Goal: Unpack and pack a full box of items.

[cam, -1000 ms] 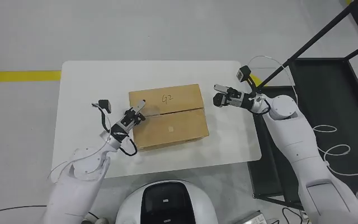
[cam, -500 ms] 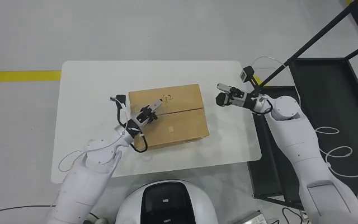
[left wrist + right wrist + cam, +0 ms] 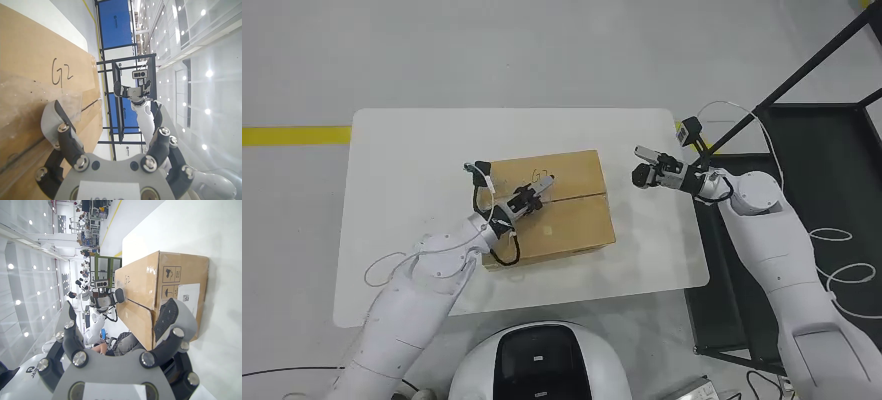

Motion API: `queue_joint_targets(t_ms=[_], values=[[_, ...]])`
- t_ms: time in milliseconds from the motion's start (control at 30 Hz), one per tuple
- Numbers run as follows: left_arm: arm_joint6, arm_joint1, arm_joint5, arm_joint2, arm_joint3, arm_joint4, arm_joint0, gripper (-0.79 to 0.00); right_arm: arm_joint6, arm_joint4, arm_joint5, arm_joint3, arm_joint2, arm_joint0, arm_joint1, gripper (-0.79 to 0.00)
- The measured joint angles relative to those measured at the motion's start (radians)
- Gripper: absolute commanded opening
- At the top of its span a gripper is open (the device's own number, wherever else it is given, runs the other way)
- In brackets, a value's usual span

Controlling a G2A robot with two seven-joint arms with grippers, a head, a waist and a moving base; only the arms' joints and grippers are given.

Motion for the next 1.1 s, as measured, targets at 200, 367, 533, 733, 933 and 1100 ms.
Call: queue_joint_targets(t_ms=[200,367,533,733,933,1100], values=[[0.005,-0.021,0.012,0.05,0.032,-0.01,-0.052,0.0,-0.003,-0.002,0.003,0.001,0.008,-0.002,0.001,0.0],[0.016,-0.043,0.022,0.105,0.063,-0.009,-0.098,0.0,-0.008,-0.004,0.006,-0.003,0.022,-0.013,0.004,0.0],[0.023,-0.065,0.017,0.157,0.093,-0.007,-0.133,0.0,-0.013,-0.005,0.011,-0.009,0.032,-0.025,0.006,0.0],[0.021,-0.081,-0.045,0.165,0.114,-0.054,-0.148,0.0,-0.015,-0.009,0.019,-0.015,0.034,-0.029,0.006,0.0],[-0.066,-0.067,-0.128,0.095,0.059,-0.135,-0.1,0.0,-0.02,-0.019,0.027,-0.017,0.027,-0.021,0.004,0.0],[-0.123,-0.051,-0.146,0.037,-0.004,-0.166,-0.053,0.0,-0.024,-0.029,0.033,-0.025,0.012,-0.011,0.0,0.0]])
